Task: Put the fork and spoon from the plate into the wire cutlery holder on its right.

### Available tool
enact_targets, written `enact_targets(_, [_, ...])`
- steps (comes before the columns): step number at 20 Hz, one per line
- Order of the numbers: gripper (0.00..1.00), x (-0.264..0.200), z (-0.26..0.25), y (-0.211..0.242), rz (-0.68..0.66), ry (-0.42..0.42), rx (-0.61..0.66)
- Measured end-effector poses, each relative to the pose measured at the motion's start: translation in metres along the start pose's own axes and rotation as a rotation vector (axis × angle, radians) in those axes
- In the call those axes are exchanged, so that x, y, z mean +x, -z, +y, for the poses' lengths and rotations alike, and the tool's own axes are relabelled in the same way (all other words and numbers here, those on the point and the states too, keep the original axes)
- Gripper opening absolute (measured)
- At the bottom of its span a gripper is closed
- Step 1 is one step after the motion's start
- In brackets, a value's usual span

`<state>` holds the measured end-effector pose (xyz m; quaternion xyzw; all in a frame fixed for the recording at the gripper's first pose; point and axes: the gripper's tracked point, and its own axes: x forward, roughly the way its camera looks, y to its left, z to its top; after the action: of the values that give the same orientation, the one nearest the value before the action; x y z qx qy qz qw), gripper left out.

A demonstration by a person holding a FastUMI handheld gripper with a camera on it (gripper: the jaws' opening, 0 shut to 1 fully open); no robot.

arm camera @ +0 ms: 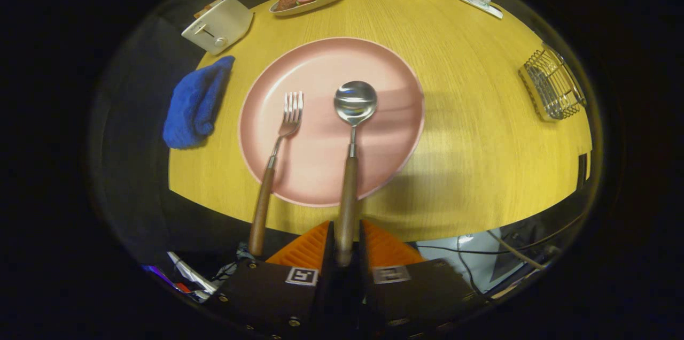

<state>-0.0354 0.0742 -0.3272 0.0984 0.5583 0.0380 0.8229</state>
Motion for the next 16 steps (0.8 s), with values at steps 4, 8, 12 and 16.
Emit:
enact_targets(4, [0.13, -0.004, 0.002, -0.001, -0.004, -0.038, 0.036])
enact_targets(8, [0.09, -0.008, 0.002, -0.008, -0.029, -0.06, 0.075])
enact_targets(12, [0.09, -0.015, 0.004, -0.019, -0.073, -0.075, 0.075])
enact_targets(16, [0.09, -0.025, 0.013, -0.03, -0.116, -0.131, 0.08])
